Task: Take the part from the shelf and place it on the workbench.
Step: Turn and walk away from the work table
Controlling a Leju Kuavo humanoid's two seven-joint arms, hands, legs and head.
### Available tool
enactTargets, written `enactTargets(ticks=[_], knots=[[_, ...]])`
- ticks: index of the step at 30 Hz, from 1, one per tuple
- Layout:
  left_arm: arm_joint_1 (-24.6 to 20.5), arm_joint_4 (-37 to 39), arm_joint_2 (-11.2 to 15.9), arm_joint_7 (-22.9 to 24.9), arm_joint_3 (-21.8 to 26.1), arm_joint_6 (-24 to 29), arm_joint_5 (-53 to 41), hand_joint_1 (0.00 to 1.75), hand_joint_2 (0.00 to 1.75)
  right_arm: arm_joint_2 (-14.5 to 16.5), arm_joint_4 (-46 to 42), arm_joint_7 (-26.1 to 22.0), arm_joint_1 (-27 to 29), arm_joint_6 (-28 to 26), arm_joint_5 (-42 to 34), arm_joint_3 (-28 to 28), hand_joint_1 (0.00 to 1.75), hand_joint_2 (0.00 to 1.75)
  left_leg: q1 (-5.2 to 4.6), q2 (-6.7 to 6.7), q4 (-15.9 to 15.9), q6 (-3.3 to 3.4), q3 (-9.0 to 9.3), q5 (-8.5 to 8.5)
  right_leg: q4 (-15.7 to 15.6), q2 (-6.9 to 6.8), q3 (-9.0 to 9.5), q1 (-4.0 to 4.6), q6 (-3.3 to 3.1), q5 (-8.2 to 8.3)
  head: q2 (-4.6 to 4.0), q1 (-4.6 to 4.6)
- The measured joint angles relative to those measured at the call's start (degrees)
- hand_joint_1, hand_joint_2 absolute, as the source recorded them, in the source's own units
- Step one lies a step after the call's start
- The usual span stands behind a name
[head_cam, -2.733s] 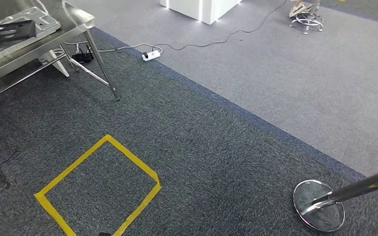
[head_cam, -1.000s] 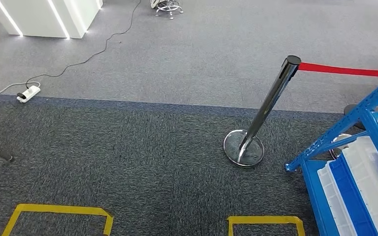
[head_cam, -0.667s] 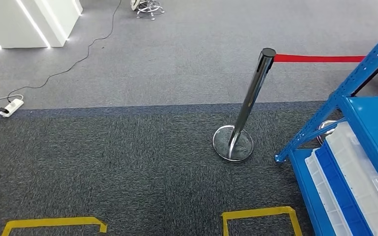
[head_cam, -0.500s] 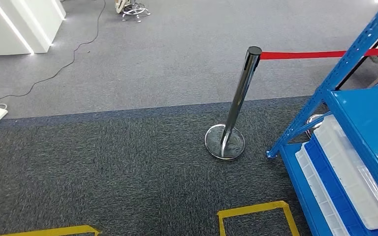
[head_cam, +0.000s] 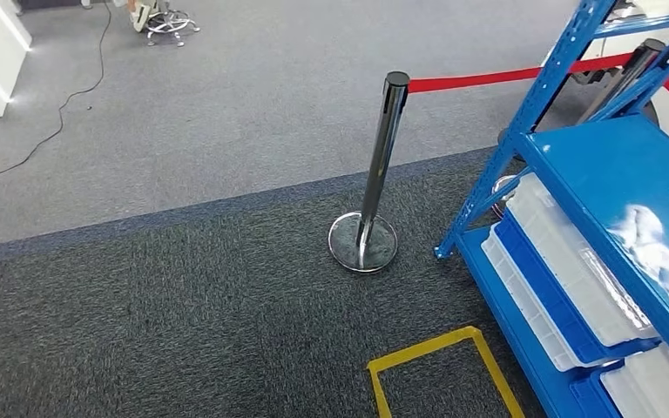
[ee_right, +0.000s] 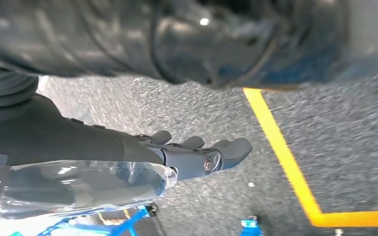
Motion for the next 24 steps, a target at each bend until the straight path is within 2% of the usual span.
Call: enactTargets(ticks=[2,3,5,6,8,10,11,12,13,14,15,16,17,18,19,20,21,22,24], knots=[[-0.1,0.0,0.0,0.0,0.0,0.0,0.0,0.00,0.00,-0.1,0.0,0.0,-0.1,0.0,0.1,0.0,0.00,0.00,-0.20,0.98,0.1,-0.57,0.38,-0.46,-5.8,-1.76,3.11,0.51,-0.69,1.85,0.01,-0.02],[-0.1,0.0,0.0,0.0,0.0,0.0,0.0,0.00,0.00,-0.1,0.0,0.1,-0.1,0.0,0.1,0.0,0.00,0.00,-0.27,1.43,0.1,-0.90,0.56,-0.64,-6.8,-2.09,3.57,0.79,-1.04,1.87,0.01,-0.03],[-0.3,0.0,0.0,0.0,0.0,0.0,0.0,0.00,0.00,-0.2,0.0,0.2,0.0,0.0,0.1,-0.1,0.00,0.00,-0.31,2.32,0.0,-1.53,1.00,-0.89,-7.0,-0.99,3.58,0.96,-1.61,1.90,0.01,-0.04],[-0.4,0.0,0.0,0.0,0.0,0.0,-0.1,0.00,0.00,-0.2,0.0,0.3,0.0,0.0,0.1,-0.1,0.00,0.00,-0.22,2.11,0.3,-1.84,1.17,-1.27,-7.3,-0.44,3.73,0.86,-1.90,2.02,0.00,-0.04],[-0.4,0.0,0.0,0.1,0.0,0.0,-0.1,0.00,0.00,-0.1,0.0,0.6,-0.1,0.0,0.1,-0.2,0.00,0.00,-0.02,-0.22,3.6,-2.34,-0.03,-3.71,-7.8,0.68,4.06,0.52,-2.52,2.33,0.01,-0.14],[-0.3,0.0,0.0,0.1,0.0,0.0,-0.1,0.00,0.00,-0.1,0.0,0.8,-0.2,0.1,0.1,-0.2,0.00,0.00,0.18,-2.93,11.3,-2.57,-3.61,-7.58,-7.9,1.89,4.06,0.43,-2.92,2.39,0.01,-0.21],[-0.2,0.0,0.0,0.1,0.0,0.0,-0.1,0.00,0.00,-0.1,0.0,0.8,-0.2,0.1,0.2,-0.2,0.00,0.00,0.21,-3.43,14.7,-2.64,-5.34,-8.74,-7.9,2.63,4.04,0.44,-3.00,2.37,0.01,-0.20],[-0.1,0.0,0.0,0.1,0.0,0.0,-0.1,0.00,0.00,-0.1,0.0,0.9,-0.2,0.1,0.2,-0.2,0.00,0.00,0.22,-3.61,16.3,-2.66,-6.32,-8.71,-7.8,3.43,4.06,0.44,-3.03,2.34,0.01,-0.20],[0.0,0.0,0.0,0.1,0.0,0.0,-0.1,0.00,0.00,-0.1,0.0,0.9,-0.2,0.1,0.2,-0.2,0.00,0.00,0.24,-3.73,15.7,-2.62,-6.26,-7.42,-7.7,4.28,4.09,0.43,-3.00,2.32,0.01,-0.21],[0.0,0.0,0.0,0.1,0.0,0.0,-0.1,0.00,0.00,-0.1,0.0,0.9,-0.1,0.1,0.2,-0.2,0.00,0.00,0.27,-4.06,12.8,-2.53,-5.21,-5.17,-7.5,5.15,4.14,0.40,-2.93,2.27,0.01,-0.20],[0.0,0.0,0.0,0.1,0.0,0.0,-0.1,0.00,0.00,-0.1,0.0,0.9,-0.1,0.1,0.2,-0.2,0.00,0.00,0.34,-5.02,8.9,-2.40,-3.69,-2.78,-7.3,5.92,4.11,0.35,-2.79,2.18,0.01,-0.20],[0.1,0.0,0.0,0.1,0.0,0.0,-0.1,0.00,0.00,-0.1,0.0,0.9,-0.2,0.1,0.2,-0.2,0.00,0.00,0.42,-6.39,5.1,-2.28,-2.30,-1.10,-6.9,6.62,3.95,0.39,-2.58,2.05,0.01,-0.20],[0.1,0.0,0.0,0.1,0.0,0.0,-0.2,0.00,0.00,-0.1,0.0,0.9,-0.2,0.1,0.2,-0.2,0.00,0.00,0.48,-7.54,2.6,-2.16,-1.39,-0.17,-6.7,7.24,3.70,0.37,-2.30,1.99,0.01,-0.21],[0.0,0.0,0.0,0.1,0.0,0.0,-0.2,0.00,0.00,-0.1,0.0,0.9,-0.2,0.1,0.2,-0.2,0.00,0.00,0.45,-8.36,1.5,-2.04,-1.03,-0.01,-6.5,7.80,3.41,0.34,-2.00,1.99,0.01,-0.21],[-0.1,0.0,0.0,0.1,0.0,0.0,-0.2,0.00,0.00,-0.1,0.0,0.9,-0.2,0.1,0.2,-0.2,0.00,0.00,0.36,-8.38,1.2,-1.88,-0.94,-0.12,-6.5,8.40,3.16,0.26,-1.62,2.09,0.00,-0.21],[-0.2,0.0,0.0,0.1,0.0,0.0,-0.2,0.00,0.00,-0.1,0.0,0.9,0.0,0.1,0.2,-0.2,0.00,0.00,0.36,-7.78,1.1,-1.56,-0.88,0.04,-6.5,8.90,2.99,0.17,-1.25,2.22,0.00,-0.20],[-0.2,0.0,0.0,0.1,0.0,0.0,-0.2,0.00,0.00,-0.1,0.0,0.9,0.1,0.1,0.2,-0.3,0.00,0.00,0.37,-7.14,0.8,-1.18,-0.72,0.26,-6.3,8.37,2.81,0.16,-0.96,2.10,0.00,-0.19],[-0.2,0.0,-0.1,0.1,0.0,0.0,-0.2,0.00,0.00,-0.1,0.0,0.9,0.2,0.1,0.2,-0.3,0.00,0.00,0.46,-6.40,0.5,-0.76,-0.57,0.51,-5.5,7.05,2.36,0.21,-0.71,1.50,0.01,-0.15],[-0.1,0.0,-0.1,0.1,0.0,0.0,-0.2,0.00,0.00,-0.1,0.0,0.9,0.1,0.1,0.2,-0.3,0.00,0.00,0.47,-4.82,0.0,-0.19,-0.44,0.75,-0.4,3.43,-0.09,0.32,-0.38,-1.48,0.01,-0.09]])
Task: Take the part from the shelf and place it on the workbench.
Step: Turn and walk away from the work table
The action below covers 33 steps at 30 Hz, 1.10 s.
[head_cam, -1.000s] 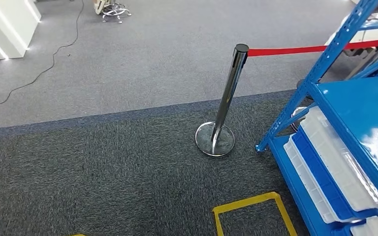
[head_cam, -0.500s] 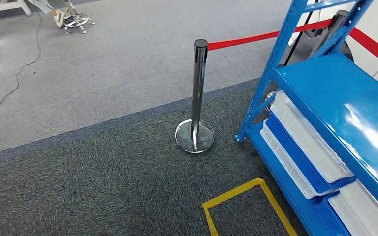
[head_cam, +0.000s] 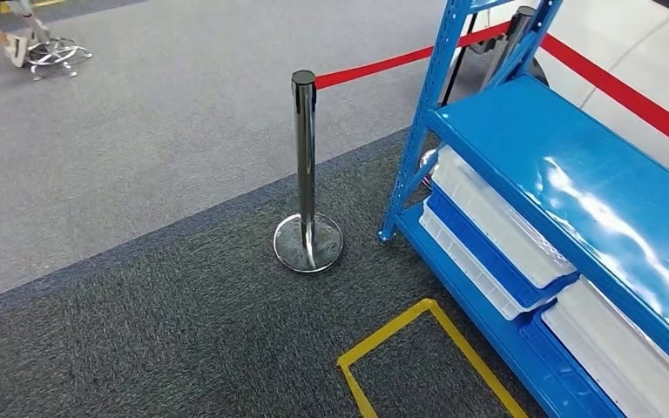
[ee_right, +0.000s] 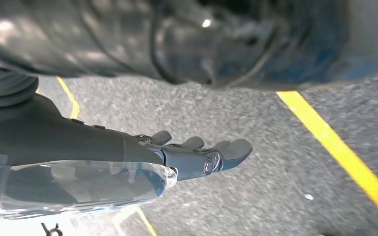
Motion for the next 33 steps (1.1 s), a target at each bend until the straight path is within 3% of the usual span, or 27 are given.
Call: enactTargets(ticks=[2,3,4,6,8,10,12,14,16,18,19,20,21,23,25,27,29,31,33], knots=[[0.2,0.0,0.0,0.0,0.0,0.0,0.0,0.00,0.00,0.0,0.0,0.0,-0.1,0.0,0.0,0.0,0.00,0.00,-0.14,1.71,0.0,0.17,-0.02,-0.13,7.1,-1.41,-3.54,-0.17,0.34,-3.05,-0.01,0.01],[0.3,0.0,0.0,0.0,0.0,0.0,0.0,0.00,0.00,0.0,0.0,0.0,-0.1,0.0,0.0,0.0,0.00,0.00,-0.19,2.55,0.0,0.17,0.01,-0.23,9.0,-1.59,-4.50,-0.27,0.45,-3.36,0.00,0.02],[0.2,0.0,0.0,0.0,0.0,0.0,0.0,0.00,0.00,0.0,0.0,0.0,-0.1,0.0,0.0,0.0,0.00,0.00,-0.21,3.31,0.0,0.14,0.09,-0.36,8.8,-1.76,-4.34,-0.35,0.51,-2.56,0.00,0.02],[0.2,0.0,0.0,0.0,0.0,0.0,0.0,0.00,0.00,0.0,0.0,0.0,0.0,0.0,0.0,0.0,0.00,0.00,-0.23,4.61,0.1,-0.09,0.50,-0.70,2.1,-2.92,-0.75,-0.36,0.37,1.14,0.00,0.03],[0.1,0.0,0.0,0.0,0.0,0.0,0.0,0.00,0.00,0.0,0.0,0.0,0.0,0.0,0.0,0.0,0.00,0.00,-0.43,5.63,0.1,-0.60,0.95,-1.11,-4.6,-5.12,2.85,0.04,-0.29,3.40,-0.01,0.02],[0.0,0.0,0.0,0.0,0.0,0.0,0.0,0.00,0.00,0.0,0.0,0.0,-0.1,0.0,0.0,0.0,0.00,0.00,-0.62,6.52,0.0,-1.22,1.31,-1.37,-6.2,-5.79,3.52,0.47,-0.93,3.49,-0.01,0.01],[-0.2,0.0,-0.1,0.0,0.0,0.0,0.0,0.00,0.00,0.0,0.0,0.0,-0.1,0.0,0.0,0.0,0.00,0.00,-0.57,7.20,-0.1,-1.87,1.74,-1.68,-6.6,-4.60,3.54,0.36,-1.41,3.70,-0.01,0.01],[-0.3,0.0,-0.1,0.0,0.0,0.0,0.0,0.00,0.00,0.0,0.0,0.0,-0.1,0.0,0.0,0.0,0.00,0.00,-0.39,5.29,2.3,-2.44,1.03,-3.55,-7.1,-3.42,3.83,-0.02,-2.11,3.97,-0.01,-0.05],[-0.2,0.0,-0.1,0.0,0.0,0.0,0.0,0.00,0.00,0.0,0.0,0.0,-0.3,0.0,0.0,0.0,0.00,0.00,-0.22,2.25,9.1,-2.78,-2.12,-7.32,-7.3,-2.17,3.87,-0.14,-2.64,4.13,-0.01,-0.13],[0.0,0.0,-0.1,0.0,0.0,0.0,0.0,0.00,0.00,0.0,0.0,0.0,-0.3,0.0,0.0,0.0,0.00,0.00,-0.19,1.23,15.8,-2.91,-5.59,-9.50,-7.2,-0.65,3.78,-0.02,-2.80,4.16,0.00,-0.15],[0.1,0.0,-0.1,0.0,0.0,0.0,0.0,0.00,0.00,0.0,0.0,0.0,-0.3,0.0,0.0,0.0,0.00,0.00,-0.20,1.11,16.6,-2.86,-6.22,-8.90,-7.1,0.19,3.79,0.03,-2.82,4.15,0.00,-0.15],[0.1,0.0,-0.1,0.0,0.0,0.0,0.0,0.00,0.00,0.0,0.0,0.0,-0.2,0.0,0.0,0.0,0.00,0.00,-0.20,0.99,15.0,-2.73,-5.74,-7.12,-6.9,1.05,3.81,0.06,-2.79,4.11,0.01,-0.15],[0.2,0.0,-0.1,0.0,0.0,0.0,0.0,0.00,0.00,0.0,0.0,0.0,-0.2,0.0,0.0,0.0,0.00,0.00,-0.19,0.55,11.5,-2.51,-4.39,-4.65,-6.7,1.87,3.83,0.06,-2.74,4.05,0.00,-0.15],[0.2,0.0,0.0,0.0,0.0,0.0,0.0,0.00,0.00,0.1,0.0,0.0,-0.3,0.0,0.0,0.0,0.00,0.00,-0.15,-1.88,3.9,-1.99,-1.49,-1.22,-6.3,3.26,3.62,0.08,-2.45,3.93,-0.01,-0.14],[0.1,0.0,0.1,0.0,0.0,0.0,0.0,0.00,0.00,0.2,0.0,0.0,-0.3,0.0,0.0,0.0,0.00,0.00,-0.26,-3.45,0.9,-1.66,-0.48,-0.61,-6.1,4.35,3.18,-0.06,-1.84,3.99,0.00,-0.13],[-0.1,0.0,0.1,0.0,0.0,0.0,0.0,0.00,0.00,0.2,0.0,0.0,0.0,0.0,0.0,0.0,0.00,0.00,-0.23,-2.53,0.4,-1.22,-0.26,-0.31,-6.2,5.34,2.89,-0.18,-1.04,4.21,0.00,-0.14],[-0.2,0.0,0.0,0.0,0.0,0.0,0.0,0.00,0.00,0.2,0.0,0.0,0.1,0.0,0.0,0.0,0.00,0.00,0.04,-1.16,-0.3,-0.47,0.12,0.22,-4.6,3.28,2.08,0.00,-0.42,3.05,0.00,-0.02],[0.0,0.0,0.0,0.0,0.0,0.0,0.0,0.00,0.00,0.1,0.0,0.0,0.0,0.0,0.0,0.0,0.00,0.00,0.09,0.36,-0.7,0.00,0.22,0.43,1.2,-0.24,-0.71,0.00,0.10,-0.37,0.00,0.12],[0.2,0.0,0.0,0.0,0.0,0.0,0.0,0.00,0.00,0.1,0.0,0.0,-0.1,0.0,0.0,0.0,0.00,0.00,0.04,1.97,-0.7,0.06,0.21,0.31,8.0,-1.38,-4.13,-0.30,0.63,-3.14,0.00,0.15]])
